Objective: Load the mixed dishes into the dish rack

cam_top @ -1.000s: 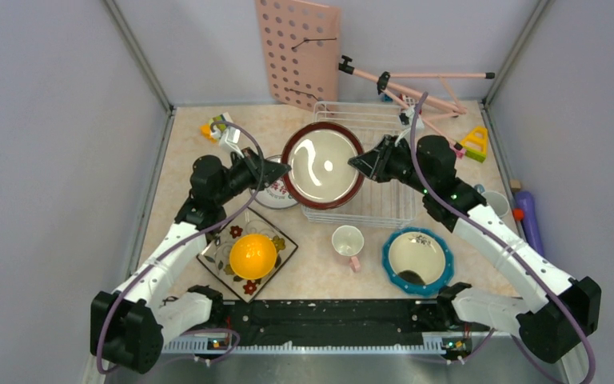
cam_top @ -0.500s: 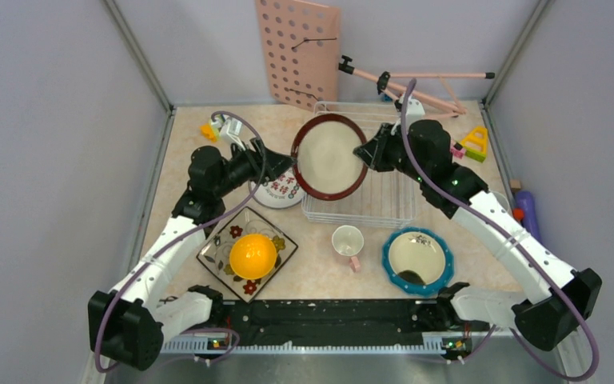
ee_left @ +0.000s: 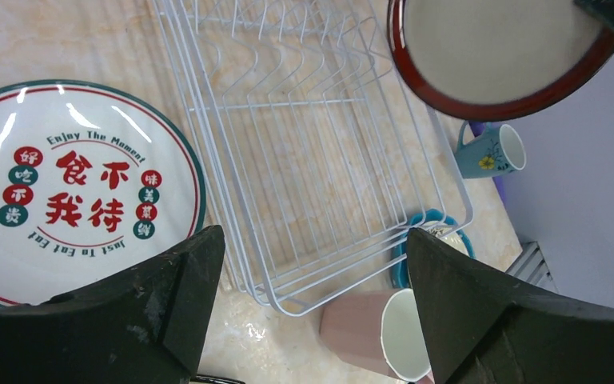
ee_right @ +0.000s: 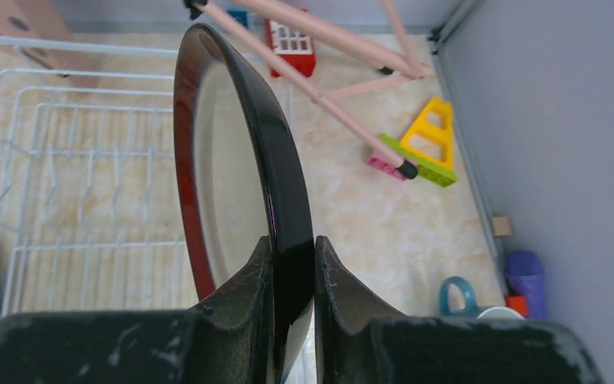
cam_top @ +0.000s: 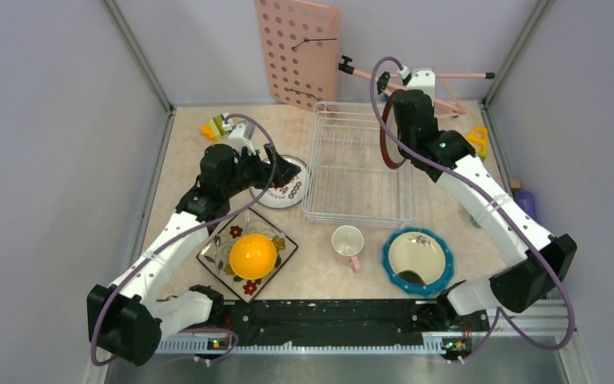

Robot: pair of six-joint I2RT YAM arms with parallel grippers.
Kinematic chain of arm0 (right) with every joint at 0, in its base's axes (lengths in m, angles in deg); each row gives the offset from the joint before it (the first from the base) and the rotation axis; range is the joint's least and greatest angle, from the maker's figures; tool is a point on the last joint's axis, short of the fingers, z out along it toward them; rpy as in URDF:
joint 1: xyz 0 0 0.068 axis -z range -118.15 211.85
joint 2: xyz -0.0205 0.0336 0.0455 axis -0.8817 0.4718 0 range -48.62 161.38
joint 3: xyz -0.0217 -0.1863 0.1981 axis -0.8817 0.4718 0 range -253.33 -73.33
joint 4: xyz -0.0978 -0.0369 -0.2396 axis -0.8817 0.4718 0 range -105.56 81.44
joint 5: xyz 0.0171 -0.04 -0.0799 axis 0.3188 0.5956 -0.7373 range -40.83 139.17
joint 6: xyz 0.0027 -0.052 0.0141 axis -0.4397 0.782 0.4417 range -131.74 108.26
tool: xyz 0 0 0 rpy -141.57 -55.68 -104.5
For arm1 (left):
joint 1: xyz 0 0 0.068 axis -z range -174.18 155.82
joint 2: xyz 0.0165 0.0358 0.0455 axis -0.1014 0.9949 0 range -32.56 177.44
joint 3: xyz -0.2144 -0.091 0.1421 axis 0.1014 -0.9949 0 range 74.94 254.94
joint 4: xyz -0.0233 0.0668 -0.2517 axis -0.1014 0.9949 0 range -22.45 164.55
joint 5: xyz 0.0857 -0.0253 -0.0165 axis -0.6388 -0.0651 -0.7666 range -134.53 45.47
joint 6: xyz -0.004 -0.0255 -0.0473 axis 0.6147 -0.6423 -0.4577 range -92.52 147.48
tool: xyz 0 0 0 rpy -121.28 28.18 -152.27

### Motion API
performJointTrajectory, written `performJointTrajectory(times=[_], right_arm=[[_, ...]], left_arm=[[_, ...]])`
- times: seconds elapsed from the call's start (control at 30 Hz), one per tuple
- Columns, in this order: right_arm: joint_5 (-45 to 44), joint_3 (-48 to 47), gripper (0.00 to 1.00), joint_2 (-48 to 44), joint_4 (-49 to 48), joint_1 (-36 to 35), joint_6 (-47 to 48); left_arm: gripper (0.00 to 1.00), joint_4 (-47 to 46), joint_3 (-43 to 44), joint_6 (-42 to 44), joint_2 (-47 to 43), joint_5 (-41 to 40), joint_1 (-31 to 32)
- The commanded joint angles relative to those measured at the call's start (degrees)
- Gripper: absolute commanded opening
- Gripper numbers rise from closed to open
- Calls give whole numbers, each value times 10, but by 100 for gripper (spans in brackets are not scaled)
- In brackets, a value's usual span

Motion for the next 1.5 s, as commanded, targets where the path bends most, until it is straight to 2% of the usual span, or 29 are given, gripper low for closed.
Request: performJointTrajectory(times=[0.0,0.17,0.53,0.77,1.0,1.07,1.17,1.23,1.4,1.47], right_arm=[[-83,-68,0,15,-82,15,29],[-57,-64,0,37,-94,44,32],[-37,-42,0,87,-127,86,35],[-8,-35,0,134,-139,88,17],[90,-17,2,148,-143,118,-40],[105,-12,10,149,-146,124,-51],[132,-9,38,148,-143,133,-62],[129,-10,64,141,-139,135,-64],[134,-10,81,117,-128,135,-61],[144,-9,84,102,-122,135,-60]], left_arm=[[88,12,23,21,21,-42,15],[85,4,12,19,39,-34,20],[84,18,-6,27,48,-81,20],[84,60,3,8,68,-161,16],[86,89,-2,-38,67,-222,-17],[87,81,-14,-53,58,-229,-33],[89,66,-31,-71,58,-213,-62],[90,59,-38,-84,67,-187,-88],[90,17,-69,-106,97,-141,-139],[89,6,-73,-107,113,-132,-150]])
